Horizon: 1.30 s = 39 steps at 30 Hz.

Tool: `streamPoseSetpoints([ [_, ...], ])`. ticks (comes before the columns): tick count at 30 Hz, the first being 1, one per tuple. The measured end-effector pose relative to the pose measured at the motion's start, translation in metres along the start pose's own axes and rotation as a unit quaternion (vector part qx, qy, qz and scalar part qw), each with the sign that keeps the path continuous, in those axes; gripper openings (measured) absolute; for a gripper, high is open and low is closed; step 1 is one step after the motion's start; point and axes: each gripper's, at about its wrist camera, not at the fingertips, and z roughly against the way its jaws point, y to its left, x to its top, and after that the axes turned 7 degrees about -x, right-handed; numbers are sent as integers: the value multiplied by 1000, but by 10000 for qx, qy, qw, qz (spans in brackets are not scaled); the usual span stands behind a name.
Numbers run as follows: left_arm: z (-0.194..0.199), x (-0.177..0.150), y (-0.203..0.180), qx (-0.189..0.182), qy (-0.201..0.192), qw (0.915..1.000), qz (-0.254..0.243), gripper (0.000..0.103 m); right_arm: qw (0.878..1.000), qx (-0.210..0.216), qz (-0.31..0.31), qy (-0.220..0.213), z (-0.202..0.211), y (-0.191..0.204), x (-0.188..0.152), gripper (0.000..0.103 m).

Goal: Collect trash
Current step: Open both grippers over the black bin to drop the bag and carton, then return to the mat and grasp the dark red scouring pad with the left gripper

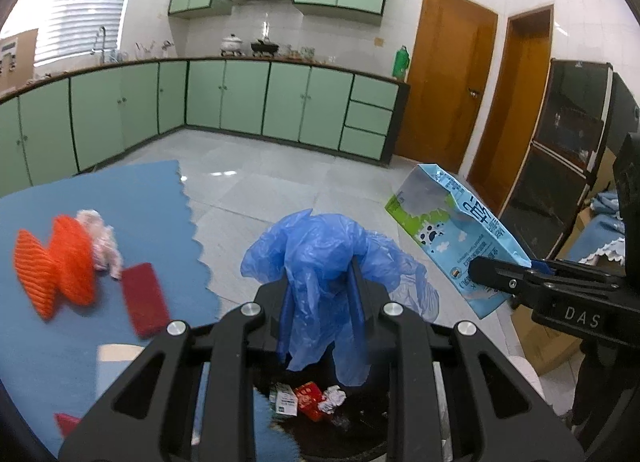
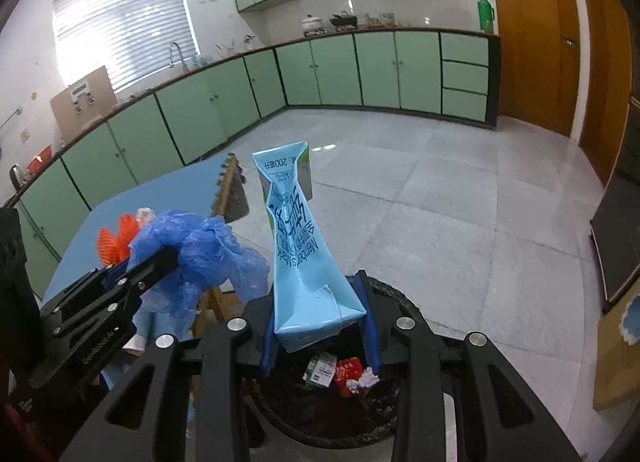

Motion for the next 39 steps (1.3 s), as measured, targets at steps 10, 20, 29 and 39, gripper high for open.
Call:
streamPoseSetpoints([
  [10,-48,-11,-1,-202,609,9979,55,32,9980,-206,-169,570,-45,-28,-19,34],
  [20,-42,-5,15,-218,599,9977,239,57,9962,-424,-219,731,-65,-42,-28,67],
  [29,16,18,36,217,99,9995,211,71,9984,-483,-302,8,-28,-22,-5,97],
  [39,97,0,75,1028,-175,9941,286,74,9979,3,18,-640,-6,48,-11,97],
])
